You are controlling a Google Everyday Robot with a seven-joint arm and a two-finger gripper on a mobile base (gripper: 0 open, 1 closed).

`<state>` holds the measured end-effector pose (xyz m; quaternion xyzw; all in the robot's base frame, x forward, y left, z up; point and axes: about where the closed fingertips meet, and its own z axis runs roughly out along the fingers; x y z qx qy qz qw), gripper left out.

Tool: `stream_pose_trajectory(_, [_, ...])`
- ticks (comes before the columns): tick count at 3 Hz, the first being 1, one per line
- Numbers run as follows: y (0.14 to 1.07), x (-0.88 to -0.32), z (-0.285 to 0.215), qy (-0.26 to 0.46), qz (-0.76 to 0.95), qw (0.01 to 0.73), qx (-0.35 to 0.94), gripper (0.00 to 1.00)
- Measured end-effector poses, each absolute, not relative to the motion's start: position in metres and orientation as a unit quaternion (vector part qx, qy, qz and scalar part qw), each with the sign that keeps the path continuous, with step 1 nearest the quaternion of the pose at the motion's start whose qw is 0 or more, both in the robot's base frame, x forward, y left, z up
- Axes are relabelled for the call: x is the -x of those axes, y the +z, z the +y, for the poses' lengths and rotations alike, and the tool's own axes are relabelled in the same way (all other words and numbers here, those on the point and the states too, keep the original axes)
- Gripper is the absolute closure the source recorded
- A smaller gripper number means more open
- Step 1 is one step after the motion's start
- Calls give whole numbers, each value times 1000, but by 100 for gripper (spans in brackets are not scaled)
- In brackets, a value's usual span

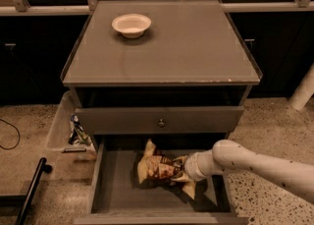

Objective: Pick brown chip bag from middle drawer and place on counter

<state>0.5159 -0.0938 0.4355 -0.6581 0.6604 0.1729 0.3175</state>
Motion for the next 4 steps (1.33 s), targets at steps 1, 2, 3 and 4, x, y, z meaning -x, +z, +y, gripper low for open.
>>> stream_pose_trajectory(1, [491, -503, -97, 144, 634, 331, 684, 100])
stream_pose_trajectory(2, [551, -486, -99, 133, 605, 337, 710, 100])
stream_pose_trajectory(3, [613, -478, -114, 132, 589, 352, 715, 100])
stream_pose_trajectory(4, [675, -480, -136, 142, 585, 357, 714, 100])
